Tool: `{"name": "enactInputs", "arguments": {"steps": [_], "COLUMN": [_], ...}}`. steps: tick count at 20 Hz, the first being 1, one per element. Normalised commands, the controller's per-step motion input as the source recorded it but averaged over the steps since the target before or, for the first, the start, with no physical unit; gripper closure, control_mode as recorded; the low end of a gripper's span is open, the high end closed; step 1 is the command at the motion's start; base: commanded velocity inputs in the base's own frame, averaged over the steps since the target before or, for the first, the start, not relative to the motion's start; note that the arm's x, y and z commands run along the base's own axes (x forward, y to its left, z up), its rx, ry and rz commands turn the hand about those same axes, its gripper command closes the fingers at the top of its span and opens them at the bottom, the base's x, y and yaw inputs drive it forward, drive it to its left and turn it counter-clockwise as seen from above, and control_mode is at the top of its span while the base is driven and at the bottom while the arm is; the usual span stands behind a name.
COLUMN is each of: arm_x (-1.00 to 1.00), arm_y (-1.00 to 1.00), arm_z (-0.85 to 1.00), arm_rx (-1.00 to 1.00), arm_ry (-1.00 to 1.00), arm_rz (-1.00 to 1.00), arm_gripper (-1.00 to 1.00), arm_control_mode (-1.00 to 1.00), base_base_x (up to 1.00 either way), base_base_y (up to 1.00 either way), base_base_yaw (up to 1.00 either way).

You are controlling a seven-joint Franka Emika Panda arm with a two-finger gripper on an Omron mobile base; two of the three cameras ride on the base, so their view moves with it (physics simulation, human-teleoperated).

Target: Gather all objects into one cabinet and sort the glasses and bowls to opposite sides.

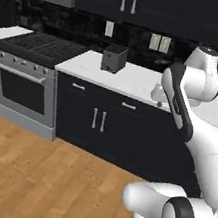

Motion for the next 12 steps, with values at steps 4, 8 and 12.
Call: {"name": "enactInputs", "arguments": {"steps": [4, 8, 12], "arm_x": [0.00, 0.00, 0.00], "arm_y": [0.00, 0.00, 0.00], "arm_z": [0.00, 0.00, 0.00], "arm_rx": [0.00, 0.00, 0.00], "arm_ry": [0.00, 0.00, 0.00], "arm_rz": [0.00, 0.00, 0.00], "arm_gripper": [-1.00, -1.00, -1.00], "arm_control_mode": [1.00, 1.00, 1.00], "base_base_x": [0.03, 0.24, 0.63], "base_base_y": [0.00, 0.00, -0.01], "base_base_yaw": [0.99, 0.92, 0.63]}}
